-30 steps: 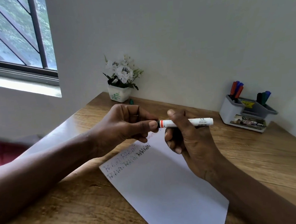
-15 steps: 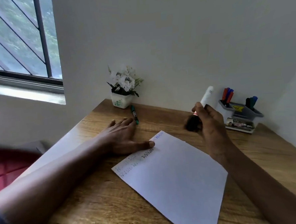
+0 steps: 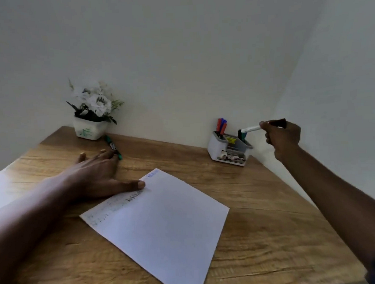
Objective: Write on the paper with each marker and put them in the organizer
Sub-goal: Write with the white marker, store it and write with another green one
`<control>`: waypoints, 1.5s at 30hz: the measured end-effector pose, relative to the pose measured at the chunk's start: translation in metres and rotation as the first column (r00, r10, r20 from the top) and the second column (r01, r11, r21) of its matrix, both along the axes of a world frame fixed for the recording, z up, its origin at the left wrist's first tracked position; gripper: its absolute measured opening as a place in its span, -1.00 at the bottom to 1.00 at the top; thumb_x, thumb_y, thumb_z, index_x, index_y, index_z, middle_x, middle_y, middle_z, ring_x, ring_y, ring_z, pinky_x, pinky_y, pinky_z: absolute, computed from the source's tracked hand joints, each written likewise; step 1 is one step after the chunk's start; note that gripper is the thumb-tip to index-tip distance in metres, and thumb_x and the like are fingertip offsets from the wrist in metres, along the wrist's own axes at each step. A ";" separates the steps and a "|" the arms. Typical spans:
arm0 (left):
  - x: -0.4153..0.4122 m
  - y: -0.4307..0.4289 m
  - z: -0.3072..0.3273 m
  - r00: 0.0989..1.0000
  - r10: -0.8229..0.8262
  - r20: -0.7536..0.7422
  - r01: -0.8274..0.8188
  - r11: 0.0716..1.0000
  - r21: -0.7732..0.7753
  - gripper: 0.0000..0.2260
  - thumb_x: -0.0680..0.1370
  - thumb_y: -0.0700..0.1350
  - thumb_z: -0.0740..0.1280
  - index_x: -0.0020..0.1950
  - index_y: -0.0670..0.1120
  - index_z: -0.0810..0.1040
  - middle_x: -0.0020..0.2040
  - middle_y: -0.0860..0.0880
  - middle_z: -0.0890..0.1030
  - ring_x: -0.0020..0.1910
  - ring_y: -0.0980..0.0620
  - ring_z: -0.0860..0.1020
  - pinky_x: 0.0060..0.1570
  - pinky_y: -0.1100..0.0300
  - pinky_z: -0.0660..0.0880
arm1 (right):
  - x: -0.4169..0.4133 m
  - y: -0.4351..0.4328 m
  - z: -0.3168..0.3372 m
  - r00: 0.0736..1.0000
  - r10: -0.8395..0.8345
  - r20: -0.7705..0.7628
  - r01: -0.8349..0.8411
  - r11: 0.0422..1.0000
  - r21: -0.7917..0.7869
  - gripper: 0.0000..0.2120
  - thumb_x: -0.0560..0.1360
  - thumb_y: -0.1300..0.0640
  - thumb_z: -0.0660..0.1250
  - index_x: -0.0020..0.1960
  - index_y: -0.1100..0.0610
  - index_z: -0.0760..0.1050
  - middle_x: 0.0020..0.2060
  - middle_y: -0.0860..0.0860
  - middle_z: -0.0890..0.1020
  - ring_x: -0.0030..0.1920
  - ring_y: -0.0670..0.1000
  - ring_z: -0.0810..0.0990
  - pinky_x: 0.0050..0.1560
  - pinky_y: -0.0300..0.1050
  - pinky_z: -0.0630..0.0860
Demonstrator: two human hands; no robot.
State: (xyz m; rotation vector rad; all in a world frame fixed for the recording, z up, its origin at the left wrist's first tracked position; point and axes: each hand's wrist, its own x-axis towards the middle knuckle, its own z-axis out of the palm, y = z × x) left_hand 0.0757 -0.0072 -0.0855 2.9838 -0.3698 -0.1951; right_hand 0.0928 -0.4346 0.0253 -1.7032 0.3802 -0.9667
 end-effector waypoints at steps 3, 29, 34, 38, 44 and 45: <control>0.001 0.001 -0.001 1.000 -0.002 -0.002 0.002 1.000 -0.004 0.57 -0.14 0.79 -0.33 0.71 -0.10 -0.01 0.71 -0.05 -0.07 0.69 0.02 -0.02 0.63 -0.20 -0.07 | 0.021 -0.020 0.007 0.997 -0.081 -0.014 0.081 0.996 -0.036 -0.82 0.38 0.14 0.58 -0.17 0.20 0.61 -0.36 0.14 0.61 -0.47 0.00 0.53 -0.45 -0.18 0.52; 0.007 0.001 -0.002 0.999 -0.020 0.032 0.020 1.000 -0.003 0.46 -0.03 0.79 -0.23 0.71 -0.03 0.00 0.72 0.01 -0.06 0.68 0.03 0.00 0.63 -0.16 -0.03 | 0.056 0.032 -0.041 0.982 -0.183 0.041 0.172 0.790 -0.589 -0.82 0.45 0.18 0.33 0.00 0.05 0.64 -0.13 0.02 0.68 -0.13 0.04 0.63 -0.12 -0.10 0.52; 0.004 0.003 -0.002 1.000 0.007 0.020 -0.007 1.000 -0.003 0.35 0.14 0.77 -0.12 0.71 -0.09 -0.05 0.72 -0.05 -0.07 0.69 0.01 -0.03 0.64 -0.13 -0.08 | 0.045 0.134 -0.052 0.917 0.316 -0.243 -0.394 0.809 -0.436 -0.91 0.48 0.20 0.43 -0.11 0.03 0.67 -0.22 -0.02 0.69 -0.22 -0.05 0.63 -0.22 -0.26 0.53; -0.001 0.005 -0.004 1.000 0.020 0.019 -0.020 1.000 0.013 0.22 0.32 0.70 0.01 0.71 -0.11 -0.11 0.72 -0.07 -0.10 0.69 -0.01 -0.07 0.65 -0.13 -0.12 | 0.061 0.216 -0.057 0.692 0.444 -0.570 -0.687 0.646 -0.332 -0.92 0.50 0.17 0.41 -0.09 0.13 0.68 -0.21 0.04 0.73 -0.27 -0.03 0.68 -0.40 -0.26 0.50; 0.004 0.007 -0.010 0.998 0.010 0.062 -0.009 1.000 -0.016 0.28 0.24 0.74 -0.05 0.71 -0.11 -0.08 0.71 -0.08 -0.08 0.69 -0.02 -0.07 0.63 -0.22 -0.09 | 0.109 0.310 -0.062 0.616 0.354 -0.703 -0.751 0.535 -0.388 -0.78 0.39 0.12 0.52 -0.08 0.27 0.65 -0.24 0.15 0.72 -0.31 0.06 0.70 -0.39 -0.17 0.59; 0.004 0.008 -0.011 0.998 0.009 0.065 -0.008 1.000 -0.022 0.29 0.24 0.75 -0.05 0.71 -0.11 -0.09 0.71 -0.08 -0.08 0.69 -0.02 -0.08 0.63 -0.22 -0.10 | 0.116 0.319 -0.063 0.603 0.326 -0.728 -0.758 0.519 -0.396 -0.73 0.34 0.11 0.56 -0.08 0.26 0.62 -0.23 0.16 0.69 -0.33 0.06 0.66 -0.45 -0.19 0.52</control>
